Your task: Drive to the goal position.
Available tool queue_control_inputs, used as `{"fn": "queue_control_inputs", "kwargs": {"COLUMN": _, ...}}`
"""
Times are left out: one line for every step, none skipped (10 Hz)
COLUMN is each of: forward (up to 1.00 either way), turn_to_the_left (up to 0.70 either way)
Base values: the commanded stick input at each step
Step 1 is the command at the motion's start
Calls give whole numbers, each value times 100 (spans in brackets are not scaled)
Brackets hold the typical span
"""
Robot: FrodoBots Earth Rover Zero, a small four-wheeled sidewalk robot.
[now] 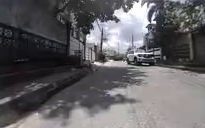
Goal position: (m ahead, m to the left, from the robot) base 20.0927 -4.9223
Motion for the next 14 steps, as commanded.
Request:
{"fn": "queue_control_inputs", "kwargs": {"forward": 100, "turn_to_the_left": -9}}
{"fn": "queue_control_inputs", "kwargs": {"forward": 100, "turn_to_the_left": -4}}
{"fn": "queue_control_inputs", "kwargs": {"forward": 100, "turn_to_the_left": -3}}
{"fn": "queue_control_inputs", "kwargs": {"forward": 100, "turn_to_the_left": -18}}
{"fn": "queue_control_inputs", "kwargs": {"forward": 100, "turn_to_the_left": -33}}
{"fn": "queue_control_inputs", "kwargs": {"forward": 100, "turn_to_the_left": -39}}
{"fn": "queue_control_inputs", "kwargs": {"forward": 100, "turn_to_the_left": -35}}
{"fn": "queue_control_inputs", "kwargs": {"forward": 100, "turn_to_the_left": -18}}
{"fn": "queue_control_inputs", "kwargs": {"forward": 100, "turn_to_the_left": -2}}
{"fn": "queue_control_inputs", "kwargs": {"forward": 100, "turn_to_the_left": 0}}
{"fn": "queue_control_inputs", "kwargs": {"forward": 100, "turn_to_the_left": 0}}
{"fn": "queue_control_inputs", "kwargs": {"forward": 100, "turn_to_the_left": 0}}
{"fn": "queue_control_inputs", "kwargs": {"forward": 100, "turn_to_the_left": -10}}
{"fn": "queue_control_inputs", "kwargs": {"forward": 100, "turn_to_the_left": -28}}
